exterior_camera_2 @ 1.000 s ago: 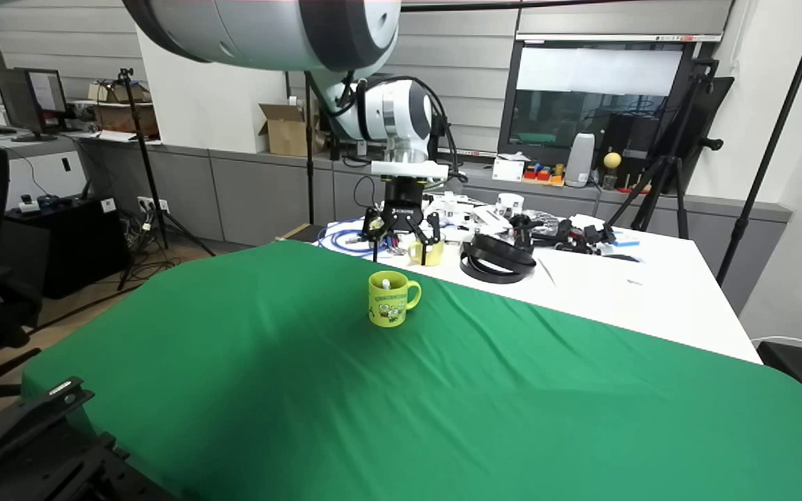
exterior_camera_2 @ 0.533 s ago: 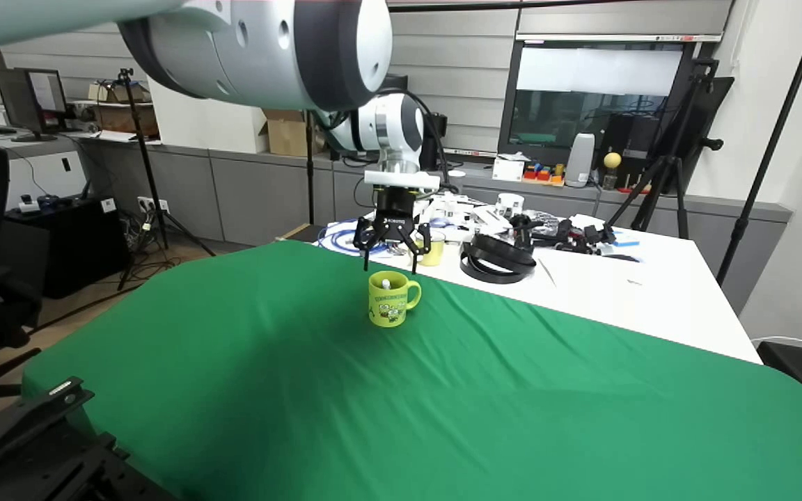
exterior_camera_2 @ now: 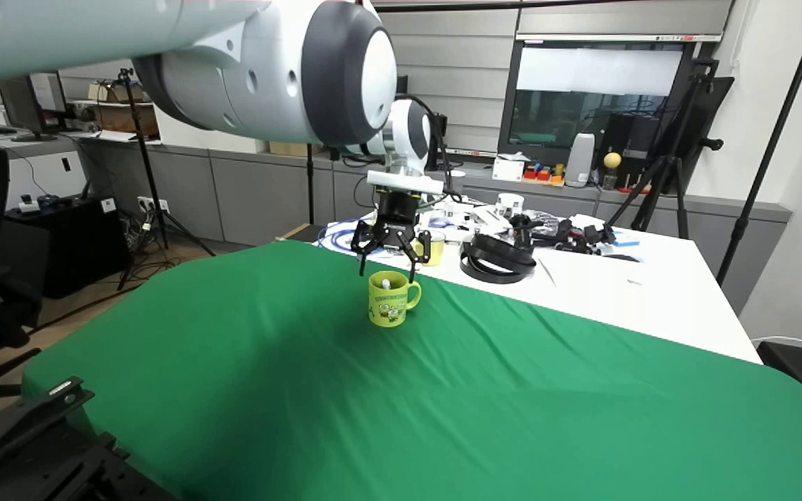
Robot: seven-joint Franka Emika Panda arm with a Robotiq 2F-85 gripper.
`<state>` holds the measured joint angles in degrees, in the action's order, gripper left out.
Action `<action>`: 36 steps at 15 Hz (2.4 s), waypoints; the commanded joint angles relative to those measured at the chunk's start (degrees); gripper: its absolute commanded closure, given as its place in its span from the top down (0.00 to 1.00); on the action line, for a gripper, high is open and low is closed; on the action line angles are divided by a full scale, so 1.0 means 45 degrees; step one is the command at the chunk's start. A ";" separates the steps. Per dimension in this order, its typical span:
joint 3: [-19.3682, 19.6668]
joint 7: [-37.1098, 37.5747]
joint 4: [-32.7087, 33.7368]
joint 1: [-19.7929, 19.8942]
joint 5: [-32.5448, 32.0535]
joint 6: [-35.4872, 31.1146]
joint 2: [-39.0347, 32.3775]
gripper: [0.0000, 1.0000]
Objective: Take the marker out of the mug and put it on the table
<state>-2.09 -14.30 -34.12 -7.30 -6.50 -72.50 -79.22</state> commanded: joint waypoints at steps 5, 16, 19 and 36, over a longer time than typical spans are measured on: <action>0.0016 -0.0297 0.0976 -0.0056 -0.0036 0.0062 -0.0663 1.00; 0.0119 -0.0429 0.2687 -0.0142 0.0034 0.0677 -0.1619 1.00; 0.0121 -0.0432 0.2691 -0.0142 0.0034 0.0676 -0.1624 1.00; 0.0438 -0.0807 0.1601 -0.0331 -0.0272 -0.2220 -0.1069 1.00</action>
<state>-0.78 -17.09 -27.14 -7.98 -7.05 -80.48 -84.03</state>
